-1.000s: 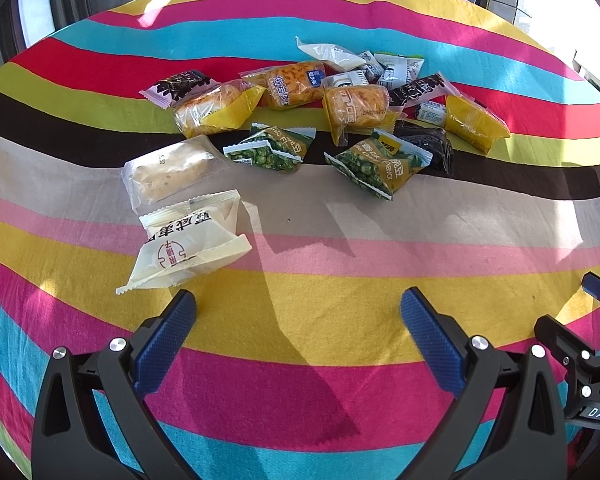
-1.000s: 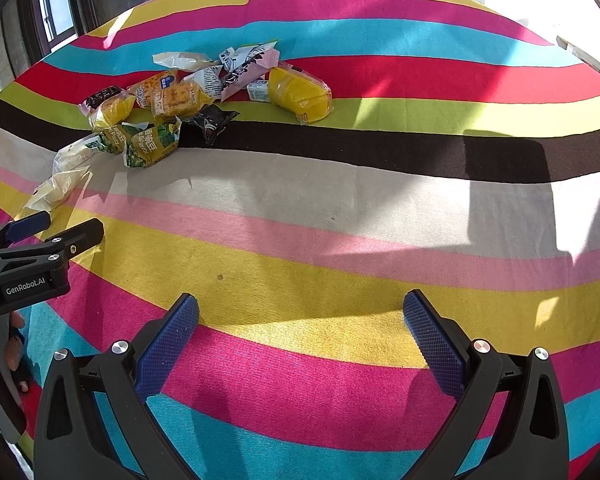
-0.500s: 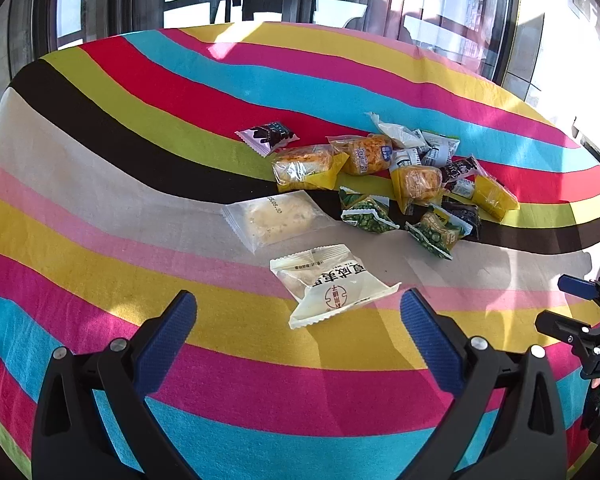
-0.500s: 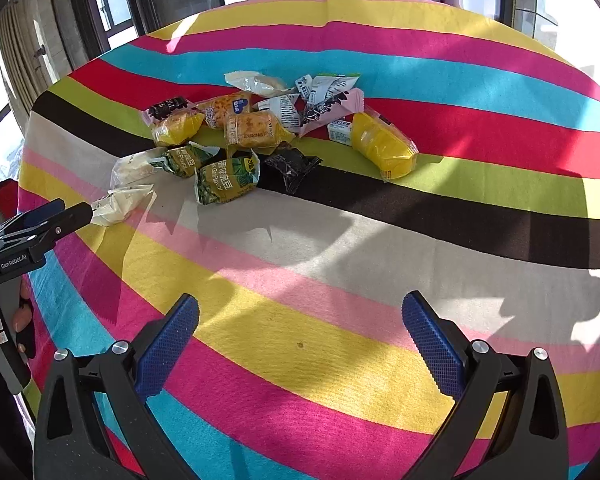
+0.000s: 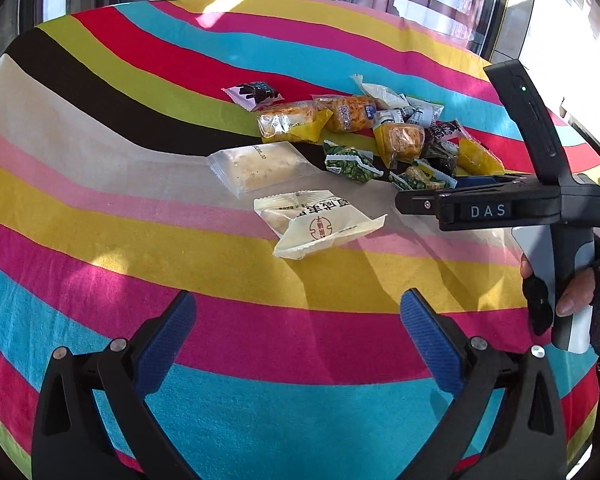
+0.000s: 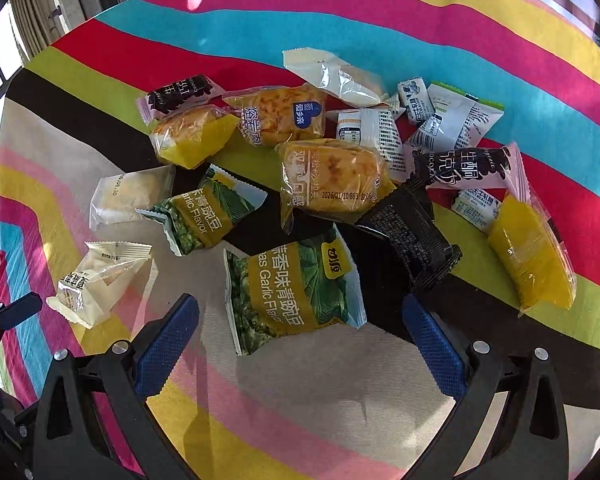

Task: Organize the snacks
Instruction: 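Reach the right tool to the green pea snack bag and grasp it, then grasp the white printed snack bag with the left tool while the right holds the green bag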

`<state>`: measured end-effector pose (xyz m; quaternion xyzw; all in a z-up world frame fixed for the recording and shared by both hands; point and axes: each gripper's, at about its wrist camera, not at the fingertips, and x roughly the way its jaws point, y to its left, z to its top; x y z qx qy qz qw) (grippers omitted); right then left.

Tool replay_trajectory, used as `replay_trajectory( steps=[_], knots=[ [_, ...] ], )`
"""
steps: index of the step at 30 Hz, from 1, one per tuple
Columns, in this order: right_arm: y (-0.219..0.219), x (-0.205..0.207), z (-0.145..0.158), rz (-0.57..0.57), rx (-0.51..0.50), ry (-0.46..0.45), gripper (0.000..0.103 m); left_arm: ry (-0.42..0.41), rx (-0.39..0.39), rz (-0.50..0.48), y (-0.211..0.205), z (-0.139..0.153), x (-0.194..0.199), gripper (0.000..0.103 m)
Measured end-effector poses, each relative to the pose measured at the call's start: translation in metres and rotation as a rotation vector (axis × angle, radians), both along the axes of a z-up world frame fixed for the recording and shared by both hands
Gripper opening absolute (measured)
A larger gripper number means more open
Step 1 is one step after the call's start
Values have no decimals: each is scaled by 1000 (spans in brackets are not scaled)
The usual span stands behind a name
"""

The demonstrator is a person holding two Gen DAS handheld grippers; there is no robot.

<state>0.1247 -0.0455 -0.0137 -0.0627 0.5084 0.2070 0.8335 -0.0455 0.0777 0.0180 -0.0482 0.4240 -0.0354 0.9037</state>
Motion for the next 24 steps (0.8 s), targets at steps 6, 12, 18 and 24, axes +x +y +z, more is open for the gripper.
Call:
replay_trajectory(
  steps=[6, 12, 18, 24],
  knots=[
    [8, -4, 0, 23, -46, -61, 81, 33, 22, 31, -9, -6, 15, 102],
    [-10, -69, 27, 55, -28, -136, 46, 74, 74, 53, -14, -13, 26, 102],
    [-62, -119, 41, -10, 20, -198, 46, 71, 123, 54, -22, -13, 26, 102],
    [-92, -139, 31, -73, 58, -197, 46, 74, 157, 48, -32, -13, 26, 102]
  ],
)
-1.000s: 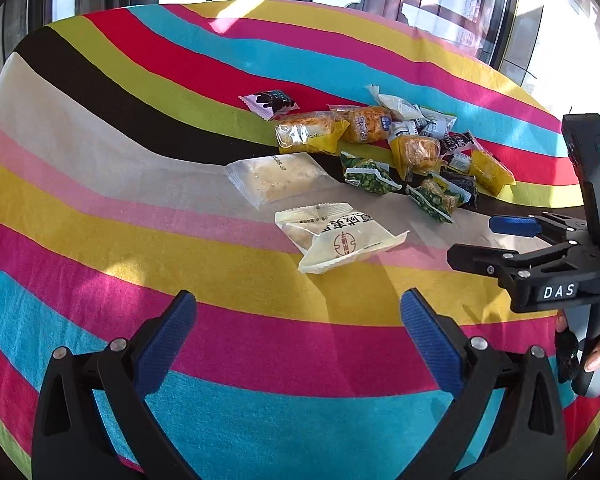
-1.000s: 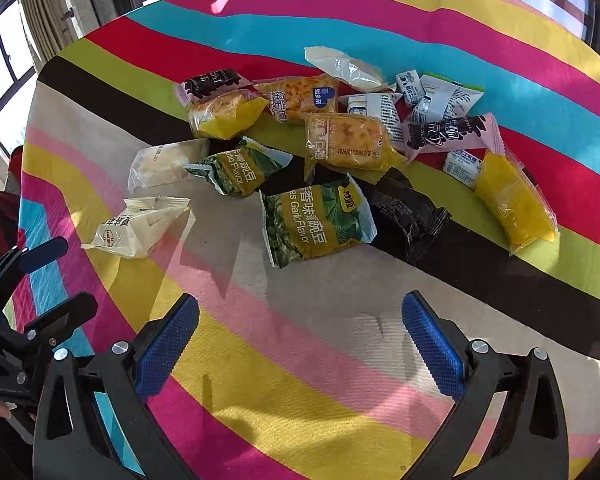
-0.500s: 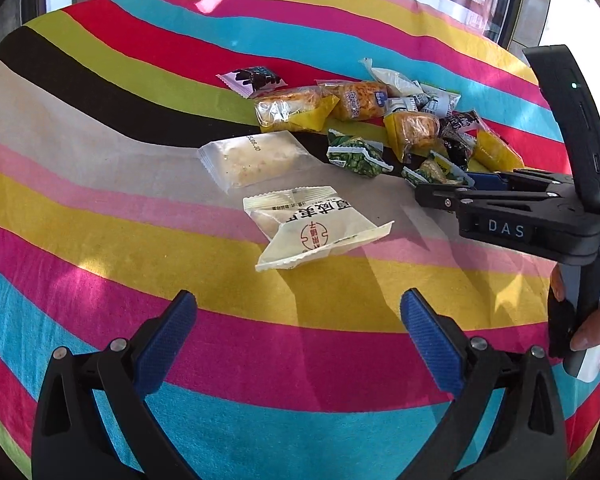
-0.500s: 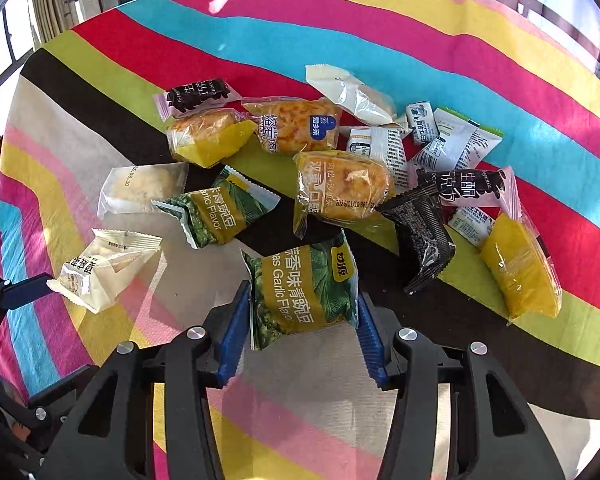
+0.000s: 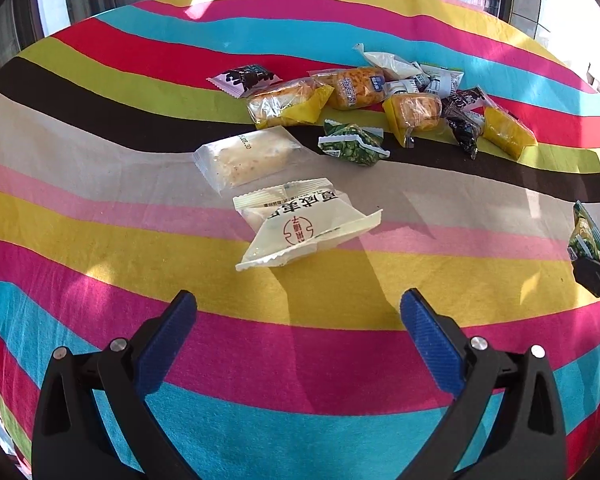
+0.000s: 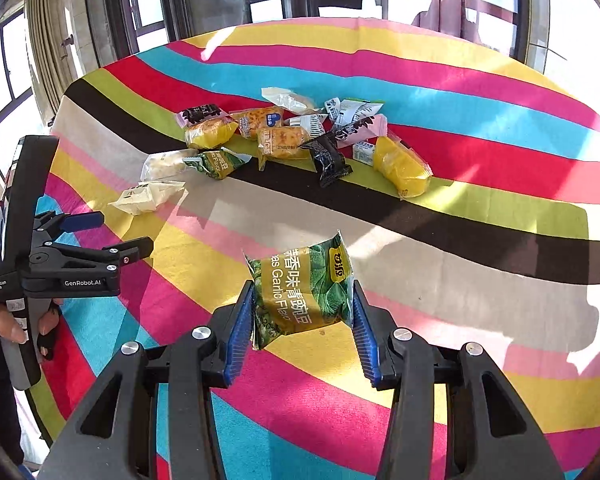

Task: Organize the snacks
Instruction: 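Grasp the white printed snack bag with the left tool while the right holds the green bag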

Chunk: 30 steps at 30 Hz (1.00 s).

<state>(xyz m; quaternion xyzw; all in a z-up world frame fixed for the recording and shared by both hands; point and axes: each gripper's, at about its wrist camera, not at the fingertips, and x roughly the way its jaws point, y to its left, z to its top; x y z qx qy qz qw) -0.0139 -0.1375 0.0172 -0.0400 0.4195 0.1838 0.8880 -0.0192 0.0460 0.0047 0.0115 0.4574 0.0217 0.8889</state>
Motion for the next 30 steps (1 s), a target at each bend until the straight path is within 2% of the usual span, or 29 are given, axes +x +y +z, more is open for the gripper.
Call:
replay_trajectory(
  steps=[12, 18, 19, 20, 21, 23, 24, 26, 30],
  knots=[
    [-22, -5, -10, -46, 91, 22, 46, 16, 22, -12, -23, 0, 14, 102],
    [-22, -6, -11, -50, 97, 18, 46, 27, -57, 40, -17, -1, 47, 101],
    [-24, -6, -12, -55, 103, 17, 46, 10, -56, 49, -15, 0, 50, 97],
    [-25, -6, -12, -58, 110, 18, 46, -5, -32, 56, -15, 1, 51, 78],
    [-26, -6, -12, -61, 116, 20, 46, -19, -16, 57, -14, 4, 50, 63],
    [-28, -6, -12, -68, 124, 21, 46, -39, -124, 36, -6, 8, 43, 63],
    [-29, -6, -12, -68, 126, 21, 46, -50, -137, 39, -3, 9, 38, 63],
    [-27, -7, -12, -66, 120, 19, 46, -82, -101, 40, -1, 11, 22, 63],
    [-26, -8, -11, -60, 112, 10, 46, -123, -121, 32, 9, 14, -20, 63]
  ],
)
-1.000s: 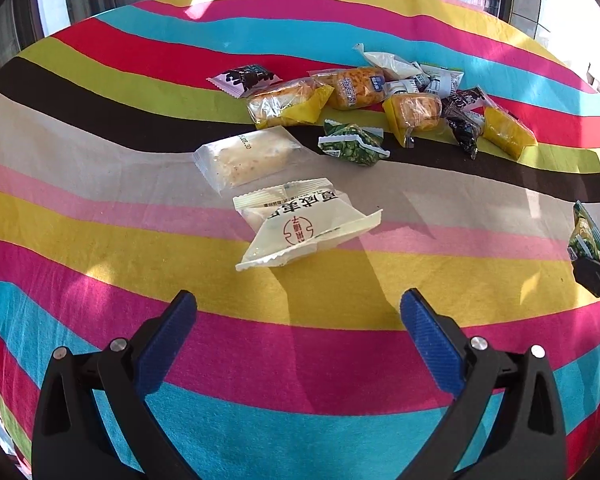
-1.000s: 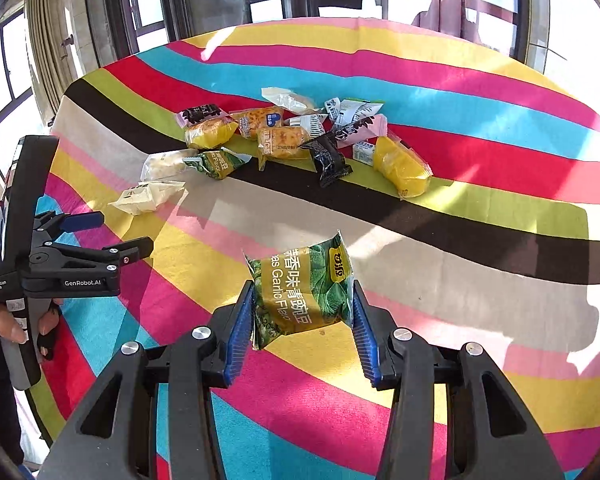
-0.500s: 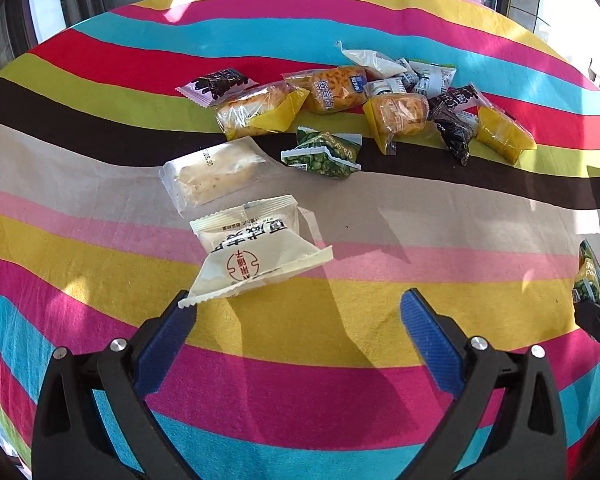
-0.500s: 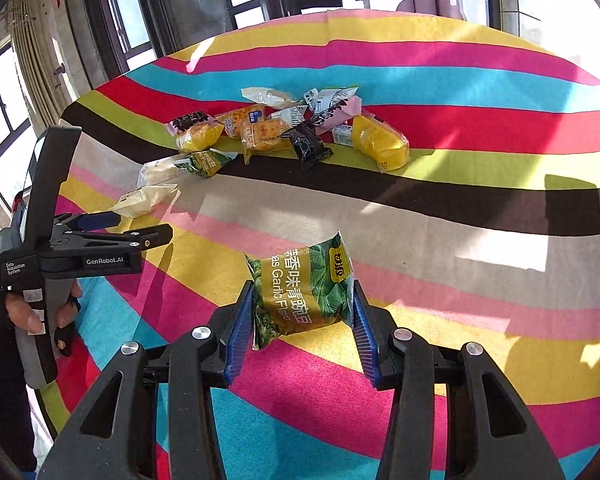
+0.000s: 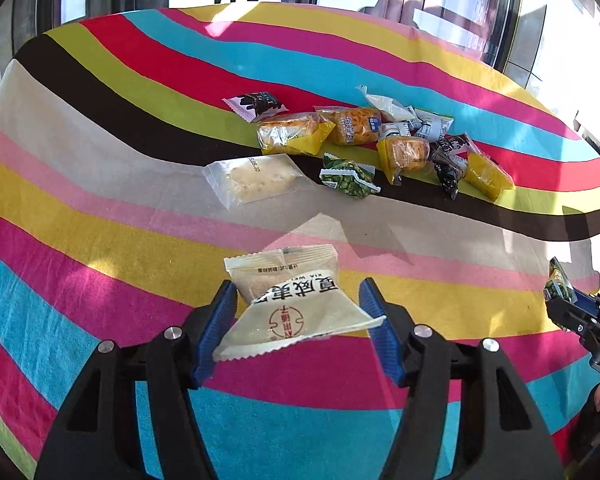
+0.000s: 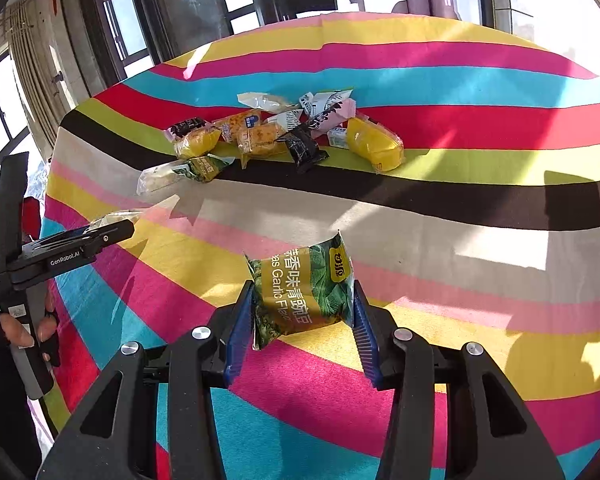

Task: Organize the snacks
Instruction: 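Grasp the white printed snack bag with the left tool while the right holds the green bag, then carry both bags to the white box and open both tools to drop them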

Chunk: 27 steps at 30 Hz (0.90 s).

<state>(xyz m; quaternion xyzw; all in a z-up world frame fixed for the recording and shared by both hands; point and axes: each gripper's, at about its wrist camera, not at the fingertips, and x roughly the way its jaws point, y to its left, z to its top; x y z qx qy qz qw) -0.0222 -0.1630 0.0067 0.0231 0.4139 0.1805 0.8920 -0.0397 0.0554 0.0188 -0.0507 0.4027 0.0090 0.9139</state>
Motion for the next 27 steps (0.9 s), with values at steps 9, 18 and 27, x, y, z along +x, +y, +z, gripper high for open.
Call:
replay_trajectory(
  steps=[9, 18, 27],
  knots=[
    [14, -16, 4, 17, 52, 34, 46, -35, -9, 45, 52, 6, -82, 63],
    [68, -48, 17, 125, 64, 36, 46, -58, -71, 78, 77, 3, -122, 63],
    [146, -78, 17, 284, 20, 54, 46, -89, -168, 109, 108, 0, -156, 63]
  ],
)
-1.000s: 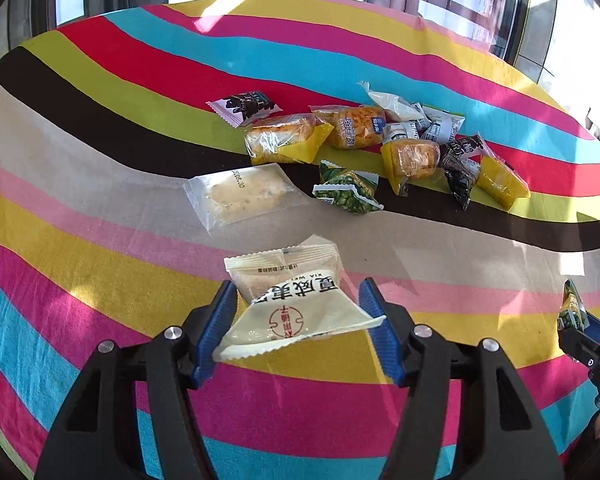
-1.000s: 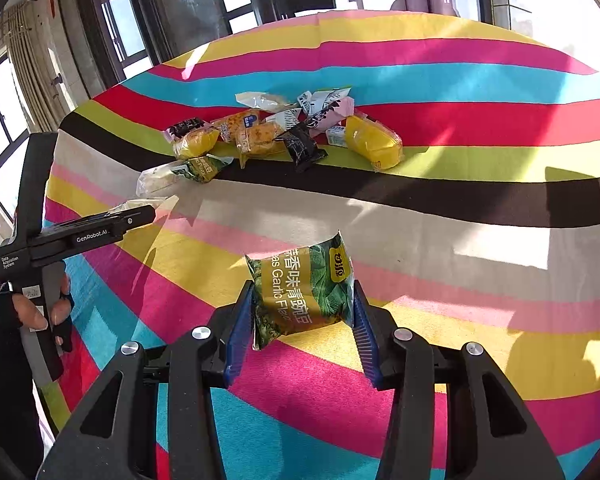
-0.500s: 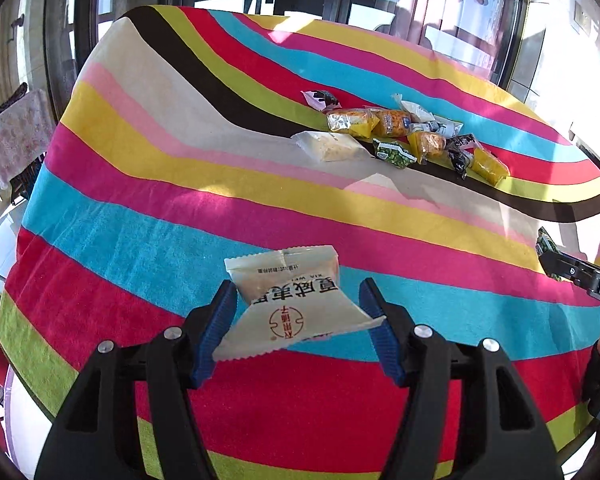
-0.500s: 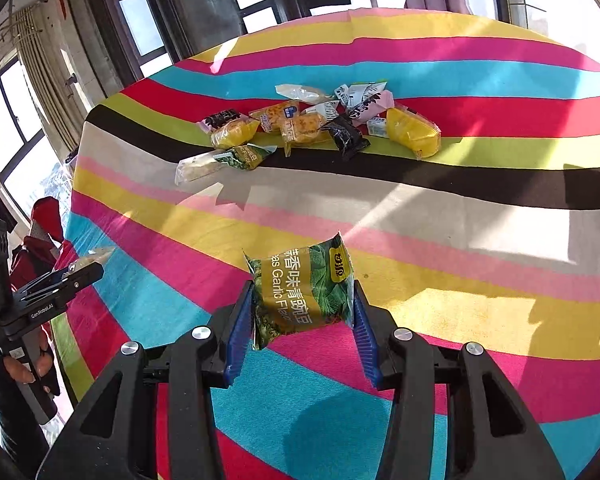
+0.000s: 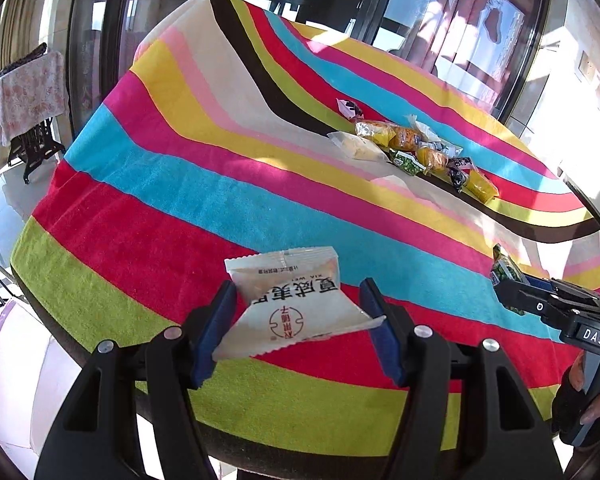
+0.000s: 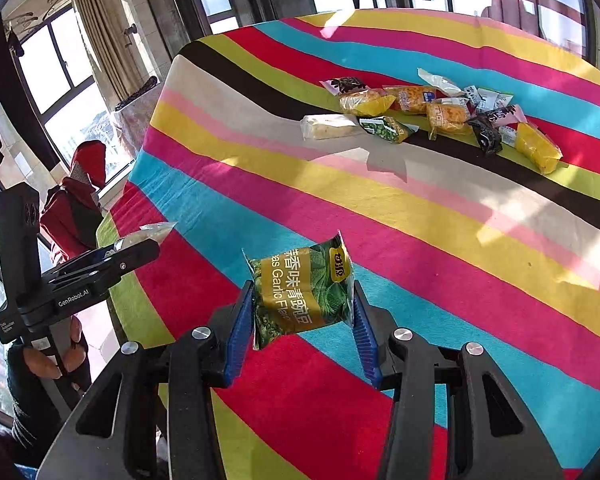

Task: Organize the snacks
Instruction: 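Carry both bags to the white box and open both tools to drop them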

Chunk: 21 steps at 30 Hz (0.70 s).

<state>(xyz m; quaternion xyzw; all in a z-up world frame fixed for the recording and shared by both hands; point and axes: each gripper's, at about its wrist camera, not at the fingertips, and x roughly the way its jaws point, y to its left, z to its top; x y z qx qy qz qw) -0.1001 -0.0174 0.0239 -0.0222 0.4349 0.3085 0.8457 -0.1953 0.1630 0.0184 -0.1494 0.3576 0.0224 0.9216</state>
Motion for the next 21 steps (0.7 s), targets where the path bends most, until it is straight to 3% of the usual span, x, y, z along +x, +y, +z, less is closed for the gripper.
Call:
replay_trajectory(
  steps=[10, 16, 21],
  knots=[
    [99, -49, -3, 247, -35, 8, 46, -75, -24, 106, 49, 7, -62, 63],
    [161, -99, -5, 466, -59, -9, 46, -67, -47, 230, 85, 0, -110, 63],
    [208, -137, -20, 630, -126, -19, 46, 10, -18, 332, 110, -23, -141, 63]
  ],
)
